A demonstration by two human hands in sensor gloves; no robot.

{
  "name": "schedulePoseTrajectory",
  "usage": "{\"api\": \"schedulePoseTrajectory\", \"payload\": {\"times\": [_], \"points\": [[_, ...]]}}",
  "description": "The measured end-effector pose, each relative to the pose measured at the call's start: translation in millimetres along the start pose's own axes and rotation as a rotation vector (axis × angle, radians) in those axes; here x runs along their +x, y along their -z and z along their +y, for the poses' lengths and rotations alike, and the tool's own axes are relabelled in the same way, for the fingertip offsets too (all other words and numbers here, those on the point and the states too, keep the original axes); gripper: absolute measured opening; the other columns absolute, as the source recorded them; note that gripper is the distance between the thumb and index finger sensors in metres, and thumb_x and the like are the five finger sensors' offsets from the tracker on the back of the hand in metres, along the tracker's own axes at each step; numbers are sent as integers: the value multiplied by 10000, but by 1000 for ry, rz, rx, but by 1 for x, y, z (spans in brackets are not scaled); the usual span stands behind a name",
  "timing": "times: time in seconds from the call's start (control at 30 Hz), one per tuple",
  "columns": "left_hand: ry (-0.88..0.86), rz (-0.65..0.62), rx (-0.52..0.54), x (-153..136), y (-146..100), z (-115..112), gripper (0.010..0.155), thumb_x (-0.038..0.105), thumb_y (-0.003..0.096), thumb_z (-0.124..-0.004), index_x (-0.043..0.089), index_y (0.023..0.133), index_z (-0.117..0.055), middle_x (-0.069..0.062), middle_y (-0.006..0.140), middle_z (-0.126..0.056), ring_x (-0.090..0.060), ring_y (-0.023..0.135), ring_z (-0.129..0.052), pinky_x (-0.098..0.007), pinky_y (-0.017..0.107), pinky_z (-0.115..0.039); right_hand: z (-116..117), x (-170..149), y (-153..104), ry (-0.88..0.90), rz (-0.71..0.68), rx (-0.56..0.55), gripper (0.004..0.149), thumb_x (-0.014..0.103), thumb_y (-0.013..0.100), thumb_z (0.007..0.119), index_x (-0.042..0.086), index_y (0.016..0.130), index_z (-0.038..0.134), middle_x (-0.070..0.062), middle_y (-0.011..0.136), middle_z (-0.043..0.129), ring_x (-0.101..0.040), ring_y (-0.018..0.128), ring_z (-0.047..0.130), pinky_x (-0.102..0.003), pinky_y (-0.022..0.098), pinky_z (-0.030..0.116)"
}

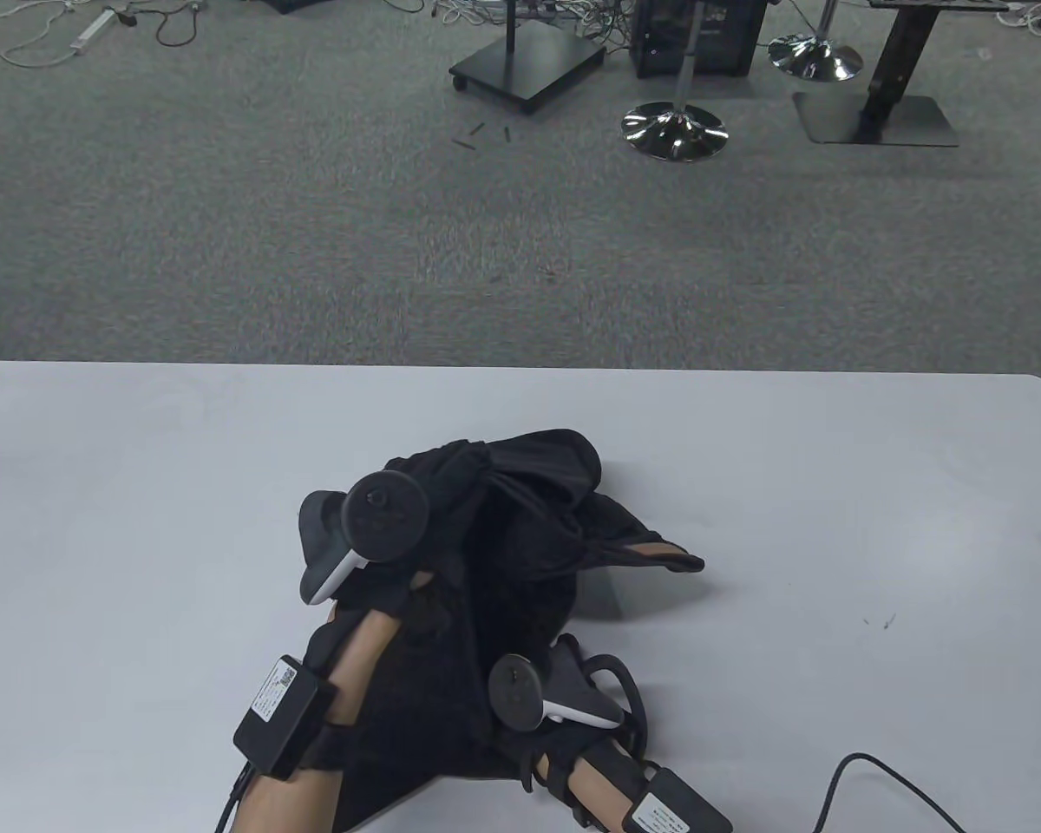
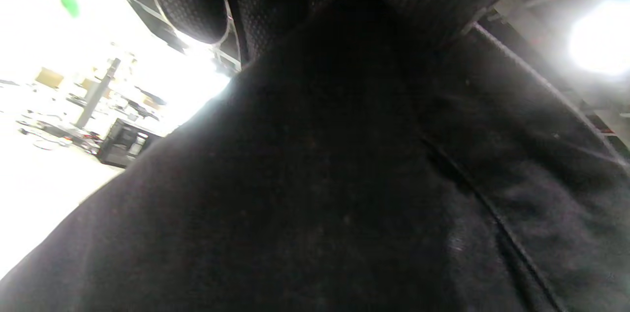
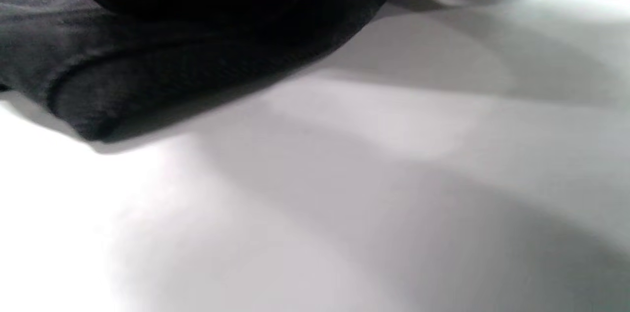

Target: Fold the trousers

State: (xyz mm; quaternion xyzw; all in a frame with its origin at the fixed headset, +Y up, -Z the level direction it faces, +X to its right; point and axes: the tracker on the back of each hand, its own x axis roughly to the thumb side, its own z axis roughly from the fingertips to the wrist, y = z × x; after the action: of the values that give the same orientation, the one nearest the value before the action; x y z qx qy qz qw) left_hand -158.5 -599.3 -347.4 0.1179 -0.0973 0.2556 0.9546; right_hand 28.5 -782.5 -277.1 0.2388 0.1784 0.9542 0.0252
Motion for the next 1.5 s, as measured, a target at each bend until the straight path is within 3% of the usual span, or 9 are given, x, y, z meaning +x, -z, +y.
{"api": "schedulePoseTrajectory", "payload": {"times": [0.2,0.33,0.67,0.97,1.13,1.2,1.3,1.4,1.5], "points": [[-79,79,7,-36,-8,5,508,445,528,-824,321,1021,-818,65,1028,-870,-236,976,-926,-546,782,-676,-7,-20,1,71,89,-9,552,594,513,642,443,1031,525,65,1175,434,-292,1120,290,-649,755,306],[-40,20,-73,-51,-16,2,509,438,526,-826,330,1023,-813,68,1035,-861,-237,985,-918,-550,784,-675,-7,-26,1,143,57,26,564,591,515,645,425,1038,518,42,1176,410,-296,1116,253,-651,751,286],[122,89,-119,-103,-36,16,520,446,511,-824,363,1024,-806,78,1068,-821,-258,1033,-862,-575,796,-647,-33,-56,-21,336,62,-112,570,581,508,657,355,1028,592,-7,1154,510,-360,1092,408,-656,745,339],[410,256,-327,-154,-55,5,527,471,501,-830,350,1014,-818,65,1111,-755,-271,1077,-801,-593,814,-608,-32,-117,-32,522,330,-101,608,574,504,670,314,1042,559,-38,1159,475,-386,1091,393,-663,749,313],[433,410,-476,-178,-62,1,590,481,498,-850,317,1058,-762,52,1156,-671,-292,1119,-725,-607,824,-568,-30,-118,-31,524,334,-99,615,578,502,670,314,1044,549,-35,1161,465,-388,1091,394,-662,749,314],[448,464,-549,-178,-64,7,613,468,515,-849,329,1094,-700,61,1188,-599,-292,1148,-672,-608,833,-548,-31,-115,-29,508,330,-101,616,580,502,667,321,1046,539,-32,1164,455,-385,1092,391,-661,751,313],[419,499,-526,-169,-65,25,606,439,544,-822,327,1116,-655,54,1205,-551,-301,1162,-638,-613,839,-529,-31,-114,-28,500,329,-97,617,580,503,667,323,1048,534,-31,1166,445,-384,1093,385,-661,751,312],[282,408,-420,-144,-64,38,624,470,547,-797,319,1129,-630,46,1209,-540,-315,1161,-626,-621,834,-522,-29,-115,-26,498,340,-82,621,581,504,666,325,1051,521,-25,1170,427,-384,1095,374,-661,752,305],[175,253,-378,-107,-61,32,670,529,536,-789,322,1144,-599,46,1216,-524,-325,1166,-610,-627,833,-514,-27,-118,-24,502,354,-70,623,575,503,673,336,1053,503,-20,1174,401,-383,1097,361,-661,754,297]]}}
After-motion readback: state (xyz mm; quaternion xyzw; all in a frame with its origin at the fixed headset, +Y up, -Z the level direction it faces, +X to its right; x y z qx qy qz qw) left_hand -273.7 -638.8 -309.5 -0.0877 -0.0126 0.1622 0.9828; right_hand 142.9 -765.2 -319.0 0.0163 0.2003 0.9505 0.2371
